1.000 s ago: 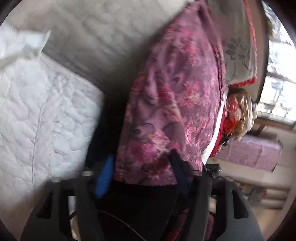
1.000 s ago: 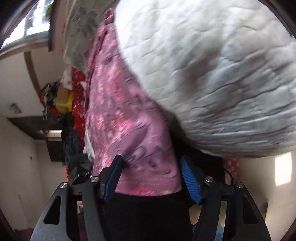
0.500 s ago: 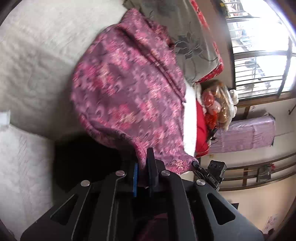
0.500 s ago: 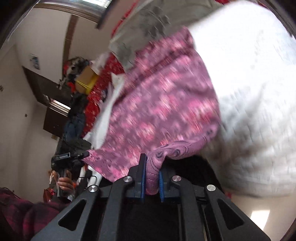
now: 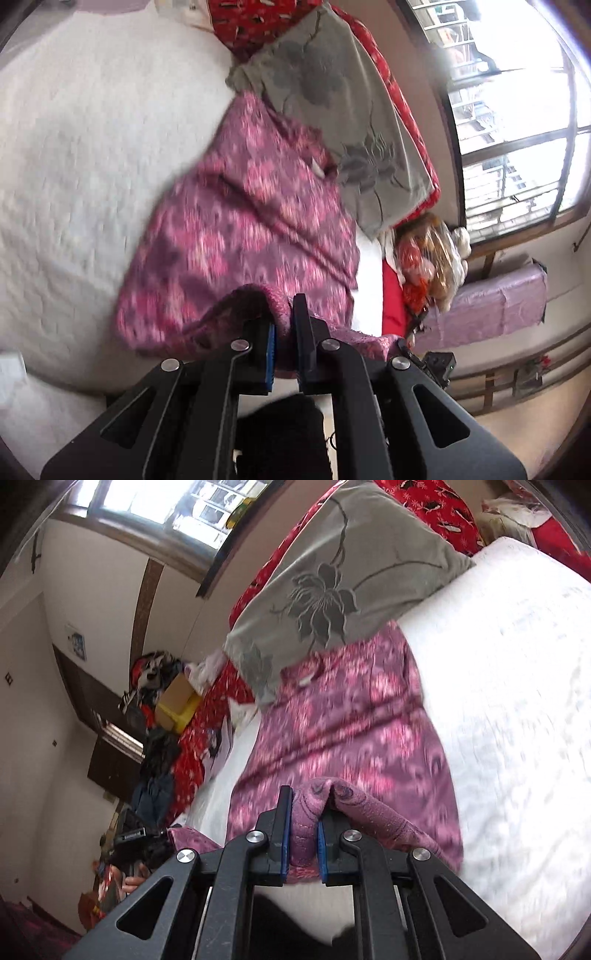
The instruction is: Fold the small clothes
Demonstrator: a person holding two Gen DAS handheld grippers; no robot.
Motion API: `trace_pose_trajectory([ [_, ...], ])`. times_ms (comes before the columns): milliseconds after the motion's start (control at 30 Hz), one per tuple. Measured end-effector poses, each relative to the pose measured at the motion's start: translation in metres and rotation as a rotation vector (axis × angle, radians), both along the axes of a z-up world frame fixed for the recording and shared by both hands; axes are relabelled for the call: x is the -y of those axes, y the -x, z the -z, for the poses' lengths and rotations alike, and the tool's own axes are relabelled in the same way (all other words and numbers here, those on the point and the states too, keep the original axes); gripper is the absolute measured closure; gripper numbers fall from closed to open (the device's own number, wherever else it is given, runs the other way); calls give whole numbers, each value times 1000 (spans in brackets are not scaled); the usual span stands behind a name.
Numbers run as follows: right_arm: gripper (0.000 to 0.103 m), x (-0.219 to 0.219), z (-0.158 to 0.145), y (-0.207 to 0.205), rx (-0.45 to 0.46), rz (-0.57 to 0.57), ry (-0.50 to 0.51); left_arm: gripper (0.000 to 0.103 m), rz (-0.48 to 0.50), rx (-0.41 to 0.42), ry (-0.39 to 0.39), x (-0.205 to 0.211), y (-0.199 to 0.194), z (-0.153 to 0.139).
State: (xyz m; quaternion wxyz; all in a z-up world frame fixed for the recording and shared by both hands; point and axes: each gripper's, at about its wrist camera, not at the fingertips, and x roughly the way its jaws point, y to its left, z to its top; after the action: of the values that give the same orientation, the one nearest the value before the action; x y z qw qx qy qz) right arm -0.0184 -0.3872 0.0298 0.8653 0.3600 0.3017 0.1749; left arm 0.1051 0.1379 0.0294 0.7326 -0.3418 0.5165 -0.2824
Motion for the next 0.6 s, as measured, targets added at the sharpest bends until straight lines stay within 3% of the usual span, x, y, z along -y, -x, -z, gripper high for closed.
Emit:
trace_pose_trajectory([
  [233, 92, 13, 1, -62, -13, 57, -25, 97, -44, 14, -1, 13, -66, 4],
  [600, 92, 46, 18, -184, -33, 189, -173, 97, -106, 0, 22, 40, -188, 16],
])
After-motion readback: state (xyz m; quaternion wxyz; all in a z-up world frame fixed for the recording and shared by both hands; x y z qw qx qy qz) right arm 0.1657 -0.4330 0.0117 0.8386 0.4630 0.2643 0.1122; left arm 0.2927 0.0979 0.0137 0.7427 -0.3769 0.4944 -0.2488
